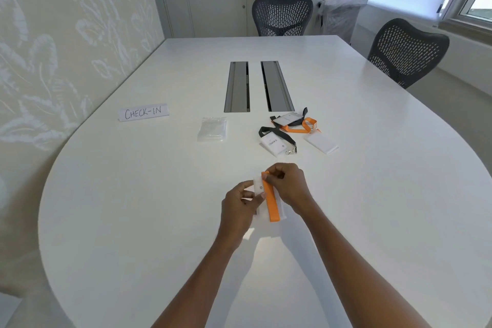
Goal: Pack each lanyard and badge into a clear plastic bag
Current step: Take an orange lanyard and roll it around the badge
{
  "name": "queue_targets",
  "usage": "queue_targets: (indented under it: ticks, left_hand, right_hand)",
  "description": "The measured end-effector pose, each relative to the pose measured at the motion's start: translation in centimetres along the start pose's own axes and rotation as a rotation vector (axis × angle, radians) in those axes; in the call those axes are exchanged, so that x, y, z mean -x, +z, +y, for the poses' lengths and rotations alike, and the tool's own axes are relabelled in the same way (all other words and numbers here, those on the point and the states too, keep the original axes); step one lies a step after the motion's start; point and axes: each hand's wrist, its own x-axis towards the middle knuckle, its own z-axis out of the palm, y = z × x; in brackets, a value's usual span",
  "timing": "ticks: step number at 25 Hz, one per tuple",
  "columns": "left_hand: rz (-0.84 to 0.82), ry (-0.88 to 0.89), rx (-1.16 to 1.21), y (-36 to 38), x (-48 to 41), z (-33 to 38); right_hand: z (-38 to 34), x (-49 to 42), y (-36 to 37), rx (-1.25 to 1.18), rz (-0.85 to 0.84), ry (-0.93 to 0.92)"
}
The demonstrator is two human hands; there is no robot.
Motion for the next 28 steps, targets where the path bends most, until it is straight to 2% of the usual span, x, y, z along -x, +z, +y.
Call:
queue_targets:
  ticks: [3, 6, 12, 19, 28]
  left_hand:
    - [-0.017, 0.021, -0.195, 1.1, -0.5, -0.9]
    - [-0.007, 0.059, -0.290, 2.0, -0.8, -1.8]
    - [0.038, 0.108, -0.373, 3.0, -1.5, -3.0]
    - [0.099, 0.221, -0.500, 3.5, -1.0, -4.0]
    - [0.082, 0.244, -0.476, 3.2, -0.8, -4.1]
  right_hand:
    - [1.3, 0.0, 0.1, 0.024, -0.030, 0.053]
    - [2.2, -0.4, 0.1, 0.068, -0.018, 0.077]
    - [4.3, -0.6, 0.1, 0.070, 0.014, 0.054]
    - [6.9, 1.8, 0.7, -0.080, 0.171, 0.058]
    - [7.0, 2.7, 0.9, -0.073, 0.220, 0.010]
